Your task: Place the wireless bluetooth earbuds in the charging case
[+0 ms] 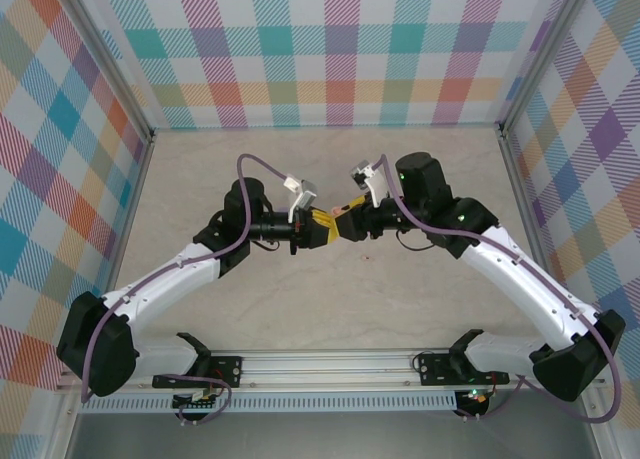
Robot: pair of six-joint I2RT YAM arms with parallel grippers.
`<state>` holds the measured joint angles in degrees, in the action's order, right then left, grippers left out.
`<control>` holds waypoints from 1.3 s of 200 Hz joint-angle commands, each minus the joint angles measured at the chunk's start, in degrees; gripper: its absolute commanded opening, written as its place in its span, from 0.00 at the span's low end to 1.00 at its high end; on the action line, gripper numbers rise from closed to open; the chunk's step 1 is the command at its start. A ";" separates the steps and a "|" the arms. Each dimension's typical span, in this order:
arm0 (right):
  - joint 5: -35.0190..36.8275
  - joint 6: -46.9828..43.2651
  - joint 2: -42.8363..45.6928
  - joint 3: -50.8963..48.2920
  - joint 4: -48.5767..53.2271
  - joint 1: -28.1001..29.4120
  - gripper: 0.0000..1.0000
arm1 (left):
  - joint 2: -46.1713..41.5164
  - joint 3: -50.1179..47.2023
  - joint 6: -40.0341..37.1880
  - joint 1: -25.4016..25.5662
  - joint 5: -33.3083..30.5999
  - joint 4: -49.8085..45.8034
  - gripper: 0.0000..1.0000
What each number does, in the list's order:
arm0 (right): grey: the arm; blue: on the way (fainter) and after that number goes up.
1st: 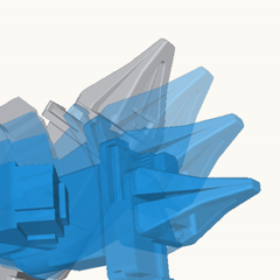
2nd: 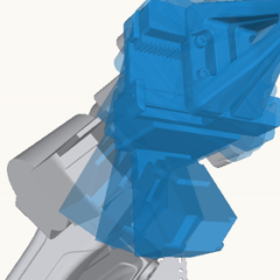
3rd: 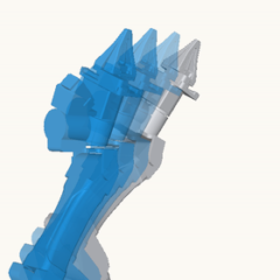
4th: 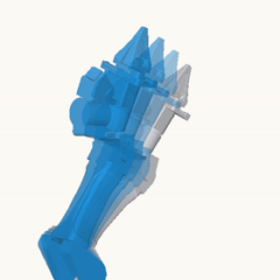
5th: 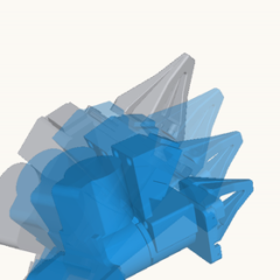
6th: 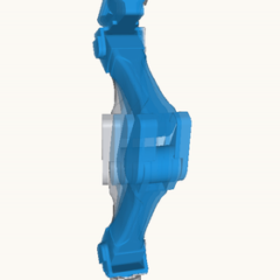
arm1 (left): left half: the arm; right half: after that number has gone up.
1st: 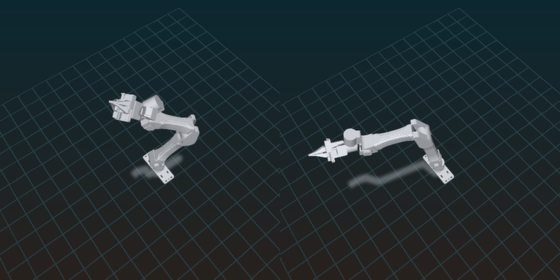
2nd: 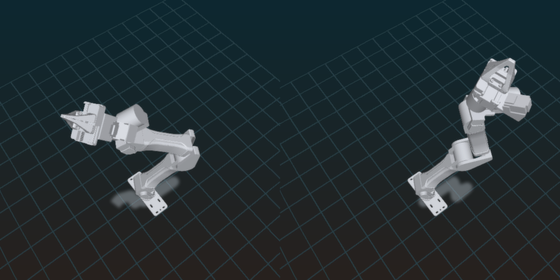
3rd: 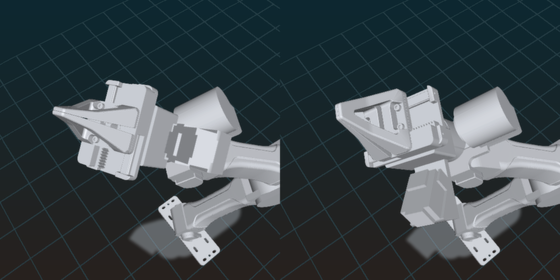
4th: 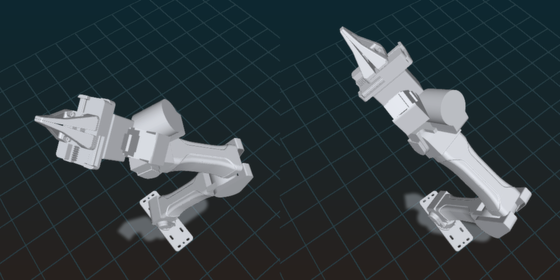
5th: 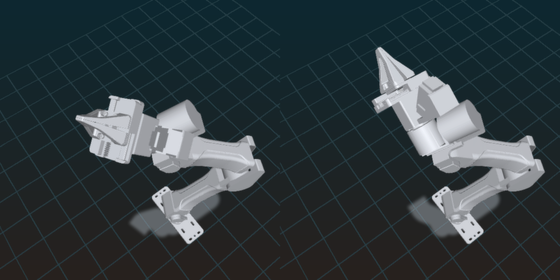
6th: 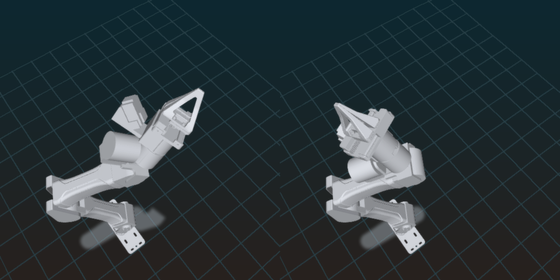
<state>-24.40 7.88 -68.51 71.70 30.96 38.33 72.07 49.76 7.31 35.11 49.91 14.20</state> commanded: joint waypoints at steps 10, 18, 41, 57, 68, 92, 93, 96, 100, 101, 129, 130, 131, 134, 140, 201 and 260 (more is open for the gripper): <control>2.56 -0.49 2.06 1.27 -2.20 0.35 0.55 | 0.83 2.12 -1.54 0.65 1.16 0.22 0.05; 2.88 -0.50 2.15 1.33 -2.44 0.28 0.55 | 0.88 2.15 -1.57 0.61 1.24 0.13 0.05; 4.16 -0.58 2.15 1.86 -2.86 0.35 0.56 | 1.28 2.19 -2.03 0.75 1.38 -0.64 0.05; 3.83 -0.75 2.02 2.33 -3.10 0.35 0.57 | 1.57 2.33 -2.30 0.92 1.53 -1.10 0.05; 3.45 -0.98 1.60 2.96 -2.72 0.35 0.57 | 1.69 2.37 -2.31 0.99 1.63 -1.10 0.05; 4.31 -0.86 1.09 3.75 -1.87 0.35 0.56 | 1.47 2.37 -2.21 1.01 1.13 -0.95 0.05; 4.43 -0.85 1.09 3.73 -1.87 0.35 0.56 | 1.44 2.36 -2.26 1.01 1.10 -0.94 0.05; 4.91 -0.75 1.16 3.65 -1.95 0.35 0.56 | 1.34 2.41 -2.14 1.01 1.03 -0.94 0.05; 5.67 -0.61 1.40 3.55 -1.95 0.35 0.56 | 1.27 2.31 -2.13 1.06 0.72 -0.93 0.05; 5.89 -0.51 1.47 3.54 -1.95 0.35 0.56 | 1.25 2.34 -2.17 1.04 0.67 -0.92 0.05; 14.03 1.62 3.24 2.27 -1.70 0.30 0.44 | 0.31 1.99 -2.93 0.97 -2.33 -1.51 0.05; 14.25 1.71 3.27 2.24 -1.74 0.32 0.44 | 0.28 2.00 -3.01 0.99 -2.43 -1.53 0.05; 14.45 1.75 3.32 2.23 -1.63 0.33 0.44 | 0.32 1.96 -3.01 1.04 -2.53 -1.53 0.05; 14.93 1.93 3.44 2.14 -1.36 0.34 0.42 | 0.20 1.99 -3.06 1.00 -2.78 -1.68 0.05; 15.48 2.09 3.48 2.07 -0.73 0.34 0.39 | 0.10 1.98 -3.31 1.01 -3.31 -1.94 0.05; 14.91 2.23 1.02 2.03 2.91 0.35 0.28 | -0.16 2.28 -3.47 1.01 -3.53 -1.54 0.05; 15.38 1.87 -2.54 3.43 4.56 0.35 0.27 | -0.79 2.02 -3.44 1.03 -2.34 -0.84 0.05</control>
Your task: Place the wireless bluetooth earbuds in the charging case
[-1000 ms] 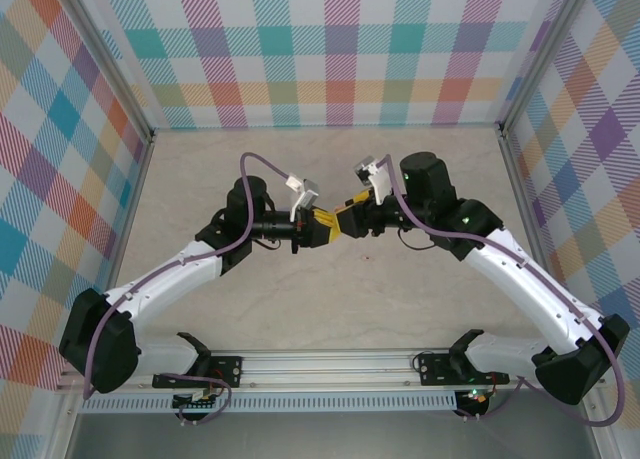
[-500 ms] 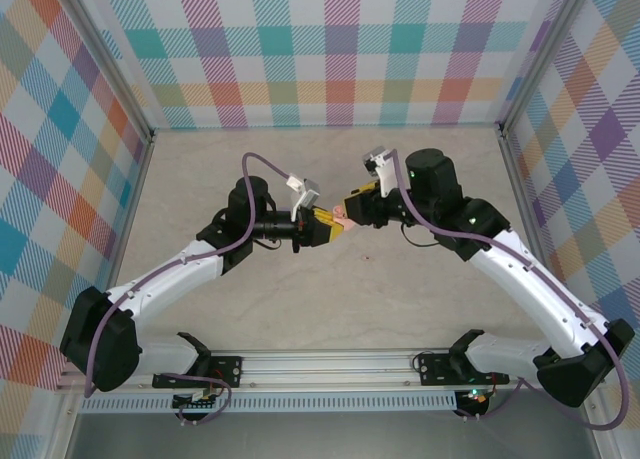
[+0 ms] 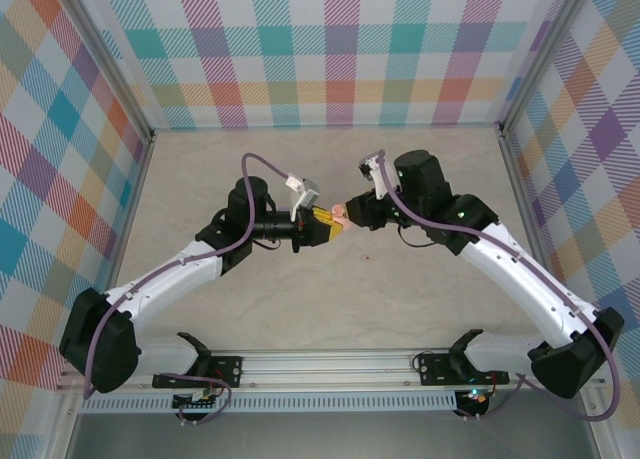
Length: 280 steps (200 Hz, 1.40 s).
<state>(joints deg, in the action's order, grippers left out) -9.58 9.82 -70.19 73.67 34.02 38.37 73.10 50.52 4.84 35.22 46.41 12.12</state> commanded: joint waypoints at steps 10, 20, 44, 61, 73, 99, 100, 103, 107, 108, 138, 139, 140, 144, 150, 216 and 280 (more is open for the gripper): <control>0.99 -0.07 -1.17 1.57 1.69 0.30 0.27 | -1.88 1.20 -1.10 0.92 1.14 1.33 0.04; 1.11 -0.07 -1.40 1.63 1.69 0.30 0.27 | -1.95 1.22 -1.07 0.90 1.45 1.42 0.04; 0.71 -0.07 -1.66 2.00 2.03 0.30 0.28 | -1.89 1.22 -1.18 0.98 0.80 1.07 0.04; 1.45 0.28 -0.78 1.58 1.46 0.29 0.29 | -1.81 1.24 -0.97 0.91 -0.85 0.60 0.04; 3.63 0.86 0.24 1.07 1.16 0.26 0.33 | -1.69 1.32 -1.19 0.89 -2.18 -0.34 0.04; 12.41 3.25 1.78 0.05 2.42 0.35 0.37 | -1.29 2.12 -2.39 0.83 -4.34 -3.53 0.04; 12.84 3.39 1.84 0.01 2.52 0.32 0.37 | -1.29 2.12 -2.47 0.87 -4.46 -3.61 0.04; 13.88 3.70 1.91 -0.12 2.83 0.29 0.37 | -1.29 2.20 -2.52 0.90 -4.61 -3.74 0.04; 15.32 4.11 2.07 -0.29 3.35 0.29 0.38 | -1.41 2.05 -2.62 0.90 -4.74 -3.89 0.04; 15.66 4.26 2.12 -0.37 3.43 0.29 0.38 | -1.44 2.04 -2.68 0.86 -4.75 -3.92 0.04; 21.65 6.73 2.78 -2.91 7.58 0.30 0.42 | -3.10 1.99 -3.94 0.90 -5.86 -5.57 0.04; 21.73 6.72 2.78 -3.00 7.66 0.30 0.42 | -3.21 1.97 -3.95 0.90 -5.92 -5.64 0.04; 21.76 6.80 2.78 -3.09 7.74 0.30 0.42 | -3.26 2.00 -4.00 0.90 -5.95 -5.72 0.04; 21.88 6.90 2.78 -3.57 8.24 0.30 0.42 | -3.56 2.01 -4.09 0.90 -5.98 -5.85 0.04; 21.98 7.25 2.70 -4.20 9.11 0.30 0.43 | -4.14 2.01 -4.28 0.90 -6.16 -6.23 0.04; 12.73 10.51 -0.13 -15.04 10.52 -0.38 0.44 | -8.49 1.48 -5.00 0.90 -7.02 -9.02 0.04; 4.84 12.82 -2.67 -20.63 4.44 -1.84 0.45 | -9.96 0.78 -5.17 0.94 -6.67 -9.91 0.04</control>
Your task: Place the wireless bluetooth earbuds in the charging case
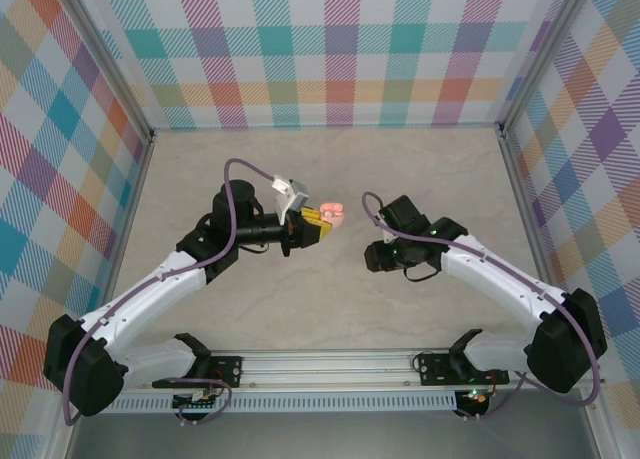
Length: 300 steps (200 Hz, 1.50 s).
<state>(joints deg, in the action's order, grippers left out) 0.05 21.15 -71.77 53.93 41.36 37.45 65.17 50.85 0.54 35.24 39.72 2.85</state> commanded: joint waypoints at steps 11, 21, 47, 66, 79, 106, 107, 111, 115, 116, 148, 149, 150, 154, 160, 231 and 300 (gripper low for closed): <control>-5.17 1.24 -2.21 -1.43 -3.07 -1.02 0.46 | -2.63 0.15 -1.06 0.88 -0.08 -0.67 0.04; -4.68 1.39 -3.32 -1.71 -3.18 -1.13 0.47 | -3.05 -0.28 -1.02 0.83 -0.09 -0.22 0.04; -2.78 1.60 -7.24 -1.34 -3.37 -1.32 0.46 | -3.49 -0.73 -0.85 0.88 -0.05 -0.12 0.04; -1.41 1.79 -10.05 -0.46 -3.44 -1.32 0.47 | -3.88 -0.74 -1.03 0.88 0.16 -0.30 0.04; -0.95 1.81 -11.71 0.15 -3.90 -1.33 0.47 | -4.08 -0.85 -1.06 0.88 0.14 -0.30 0.04; 0.11 1.84 -15.44 1.81 -3.92 -1.33 0.47 | -4.25 -1.01 -1.15 0.88 0.35 -0.28 0.04; 0.16 1.86 -15.56 1.89 -3.92 -1.33 0.47 | -4.21 -0.97 -1.15 0.88 0.35 -0.29 0.04; 0.42 1.80 -16.09 2.20 -3.88 -1.31 0.47 | -4.17 -0.97 -1.11 0.88 0.39 -0.20 0.04; 0.51 1.86 -16.60 2.41 -3.87 -1.33 0.46 | -4.20 -0.96 -1.15 0.86 0.52 -0.21 0.04; 0.53 1.87 -16.76 2.45 -3.89 -1.33 0.47 | -4.18 -0.95 -1.15 0.87 0.52 -0.21 0.04; 0.51 2.09 -20.42 4.09 -4.61 -1.32 0.46 | -4.21 -0.98 -1.17 0.88 0.70 -0.12 0.04; 0.53 2.12 -20.51 4.17 -4.58 -1.32 0.46 | -4.19 -1.00 -1.20 0.88 0.70 -0.08 0.04; 0.55 2.13 -20.65 4.21 -4.60 -1.33 0.46 | -4.27 -0.96 -1.22 0.88 0.70 -0.10 0.04; 0.70 2.23 -21.04 4.45 -4.62 -1.28 0.46 | -4.33 -0.95 -1.17 0.86 0.70 -0.13 0.04; 0.87 2.42 -21.65 4.74 -4.58 -1.28 0.46 | -4.26 -1.10 -1.19 0.88 0.70 -0.08 0.04; 2.26 3.89 -26.79 7.56 -5.44 -1.31 0.41 | -4.26 -1.11 -1.43 0.87 0.96 0.05 0.04; 5.51 2.31 -28.97 10.27 -4.31 -1.33 0.46 | -4.17 -0.87 -1.79 0.81 1.19 -0.30 0.04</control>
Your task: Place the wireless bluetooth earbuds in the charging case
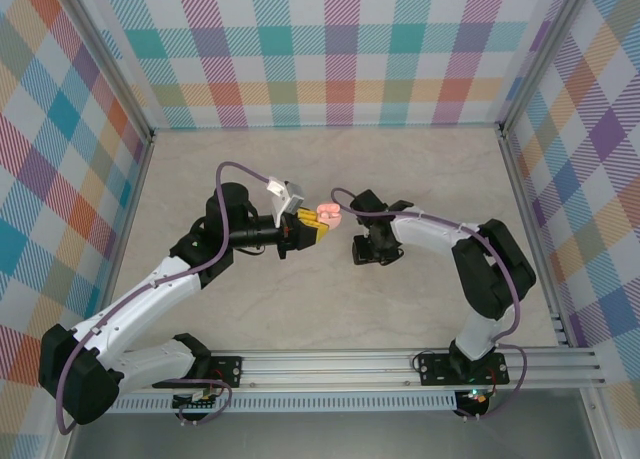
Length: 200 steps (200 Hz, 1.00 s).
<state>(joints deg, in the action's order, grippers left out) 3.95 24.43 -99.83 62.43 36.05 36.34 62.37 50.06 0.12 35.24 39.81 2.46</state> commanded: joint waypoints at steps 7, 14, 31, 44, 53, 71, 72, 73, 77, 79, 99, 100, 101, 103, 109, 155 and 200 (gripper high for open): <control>1.61 -1.87 -0.90 1.94 1.00 -0.21 0.48 | -1.43 -0.05 -1.34 0.87 1.05 0.09 0.04; 1.23 -3.13 -1.09 2.19 1.09 -0.21 0.49 | -1.34 -0.11 -1.43 0.87 1.14 0.10 0.04; 0.39 -6.49 -1.83 3.23 1.81 -0.30 0.51 | -1.23 -0.05 -1.43 0.88 1.23 0.09 0.04; -0.33 -9.12 -2.86 4.35 2.58 -0.43 0.50 | -1.27 0.00 -1.44 0.87 1.18 0.09 0.04; -1.05 -10.89 -3.62 5.20 3.14 -0.52 0.50 | -1.15 -0.01 -1.50 0.88 1.24 0.09 0.04; -1.66 -13.45 -5.67 7.08 4.47 -0.69 0.49 | -1.12 0.03 -1.51 0.88 1.21 0.17 0.04; -1.66 -13.53 -5.79 7.17 4.60 -0.71 0.49 | -1.16 0.03 -1.48 0.88 1.22 0.09 0.04; -1.66 -13.66 -5.84 7.30 4.62 -0.73 0.49 | -1.18 0.03 -1.50 0.88 1.23 0.04 0.04; -1.66 -14.01 -6.28 7.74 5.06 -0.74 0.49 | -1.16 0.03 -1.50 0.85 1.23 0.01 0.04; -1.59 -14.13 -6.52 7.95 5.16 -0.79 0.49 | -1.14 0.03 -1.48 0.83 1.19 0.00 0.04; -1.14 -15.35 -8.08 9.40 6.50 -0.91 0.48 | -1.25 0.13 -1.75 0.88 1.23 -0.34 0.04; -1.14 -15.41 -8.09 9.43 6.54 -0.87 0.48 | -1.22 0.13 -1.73 0.88 1.23 -0.34 0.04; -1.14 -15.43 -8.09 9.49 6.60 -0.89 0.48 | -1.25 0.12 -1.72 0.88 1.23 -0.39 0.04; -0.98 -15.45 -8.16 9.53 6.69 -0.91 0.48 | -1.23 0.12 -1.77 0.81 1.23 -0.43 0.04; -0.81 -15.55 -8.27 9.71 6.88 -0.92 0.48 | -1.30 0.12 -1.87 0.87 1.10 -0.45 0.04; 1.37 -16.43 -8.75 9.72 8.66 -1.18 0.46 | -1.03 0.25 -1.91 0.83 1.14 -0.43 0.04; 3.44 -13.32 -9.74 9.77 8.98 -1.77 0.35 | -0.53 0.56 -1.88 0.88 1.47 -0.23 0.04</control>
<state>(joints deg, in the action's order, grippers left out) 5.78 9.69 -108.29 70.85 43.29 35.07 62.37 50.06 -0.97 35.24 39.94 1.58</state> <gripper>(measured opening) 0.372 0.191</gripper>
